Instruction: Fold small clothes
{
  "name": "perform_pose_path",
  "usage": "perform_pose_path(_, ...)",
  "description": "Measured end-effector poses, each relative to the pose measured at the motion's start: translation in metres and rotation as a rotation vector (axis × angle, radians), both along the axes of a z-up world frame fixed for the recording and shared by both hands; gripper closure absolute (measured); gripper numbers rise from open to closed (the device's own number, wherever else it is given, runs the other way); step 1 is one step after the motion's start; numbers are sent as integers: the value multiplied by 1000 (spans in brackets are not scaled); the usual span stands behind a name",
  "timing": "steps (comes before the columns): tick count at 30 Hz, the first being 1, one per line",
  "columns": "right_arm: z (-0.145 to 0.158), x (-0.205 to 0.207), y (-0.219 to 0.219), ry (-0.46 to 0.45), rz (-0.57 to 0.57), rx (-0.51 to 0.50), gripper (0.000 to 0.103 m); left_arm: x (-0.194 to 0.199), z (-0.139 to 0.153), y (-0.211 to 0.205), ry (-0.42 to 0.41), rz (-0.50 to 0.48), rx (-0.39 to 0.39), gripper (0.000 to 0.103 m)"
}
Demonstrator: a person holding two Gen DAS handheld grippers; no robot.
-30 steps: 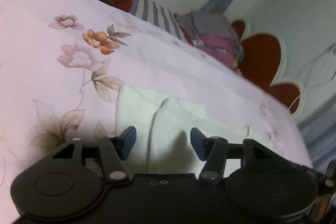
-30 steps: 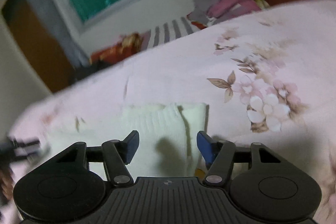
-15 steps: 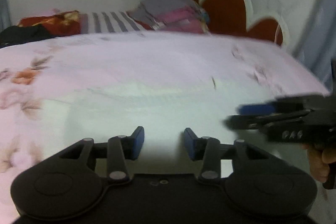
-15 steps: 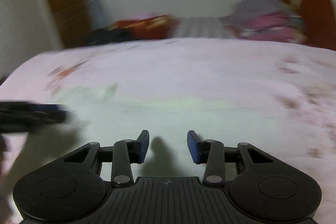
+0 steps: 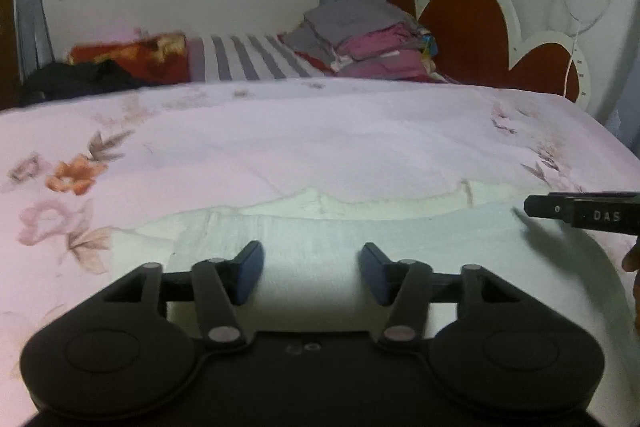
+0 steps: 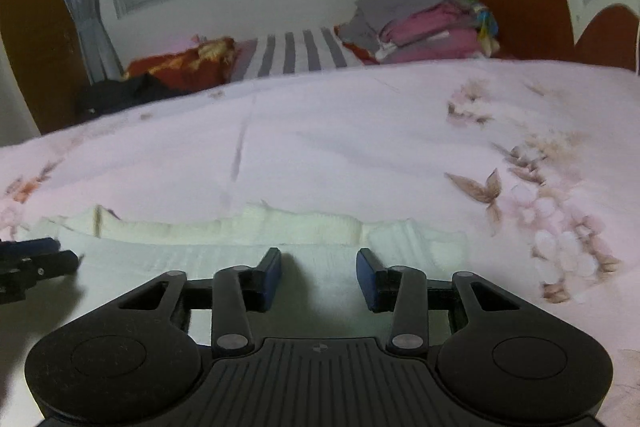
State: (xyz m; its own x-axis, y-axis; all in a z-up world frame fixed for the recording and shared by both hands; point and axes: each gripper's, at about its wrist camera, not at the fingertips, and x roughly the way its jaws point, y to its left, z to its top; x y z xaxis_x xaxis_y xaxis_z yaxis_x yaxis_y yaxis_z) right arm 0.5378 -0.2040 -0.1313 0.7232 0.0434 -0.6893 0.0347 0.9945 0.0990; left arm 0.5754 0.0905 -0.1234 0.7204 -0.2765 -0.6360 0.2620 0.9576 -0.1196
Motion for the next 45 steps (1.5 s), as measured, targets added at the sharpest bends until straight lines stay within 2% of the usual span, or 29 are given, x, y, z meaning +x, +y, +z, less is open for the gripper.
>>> perform_pose_path(2,12,-20,12,-34,64,20,62,-21,5,-12,-27,-38,-25,43)
perform_pose_path(4,12,-31,30,-27,193,53,62,-36,3,-25,-22,-69,-42,43)
perform_pose_path(6,7,-44,50,-18,280,36,62,-43,-4,-35,-9,-80,-35,42)
perform_pose_path(8,-1,-49,61,-7,320,17,62,-44,-12,-33,-3,-54,5,42)
perform_pose_path(10,-4,-49,57,-18,289,-38,62,-42,-15,-12,-7,15,7,42)
perform_pose_path(11,-3,-46,46,-20,221,-65,62,-41,-15,2,-11,54,10,43)
perform_pose_path(13,-6,-41,17,-5,67,-118,62,-38,-16,18,-17,105,86,43)
perform_pose_path(15,-8,-36,-3,6,14,-107,62,-40,-13,18,-24,97,129,43)
perform_pose_path(17,-2,-36,6,14,37,-135,62,-49,0,9,-49,107,143,42)
perform_pose_path(20,16,-57,25,-61,80,-84,62,-73,10,-12,-90,50,64,30)
perform_pose_path(22,14,-71,40,-41,159,-37,62,-80,4,-31,-70,-5,75,30)
perform_pose_path(24,2,-77,59,-13,256,-59,62,-78,-9,-44,-7,-42,78,29)
perform_pose_path(25,-5,-80,65,-7,264,-98,62,-75,-16,-44,19,-36,95,29)
perform_pose_path(26,-10,-81,65,-17,256,-111,62,-77,-20,-41,-6,-38,89,28)
perform_pose_path(28,-8,-78,55,-10,213,-69,62,-79,-17,-34,2,-31,77,31)
perform_pose_path(30,5,-86,50,-13,175,-77,62,-90,-4,-30,-7,-5,58,32)
perform_pose_path(33,16,-110,45,-14,211,-7,62,-120,10,-29,-21,12,-17,32)
perform_pose_path(35,16,-138,49,-19,243,26,62,-146,8,-35,-26,2,-44,33)
perform_pose_path(36,16,-152,53,-27,254,36,62,-156,3,-41,-20,-8,-33,39)
perform_pose_path(37,15,-165,58,-29,266,43,63,-162,-2,-47,-15,-7,-4,41)
perform_pose_path(39,6,-177,71,4,282,47,80,-165,-15,-51,35,19,10,44)
perform_pose_path(41,-4,-183,78,29,277,62,81,-169,-17,-48,23,46,6,44)
perform_pose_path(45,-2,-183,85,21,279,60,81,-171,-19,-43,26,59,30,43)
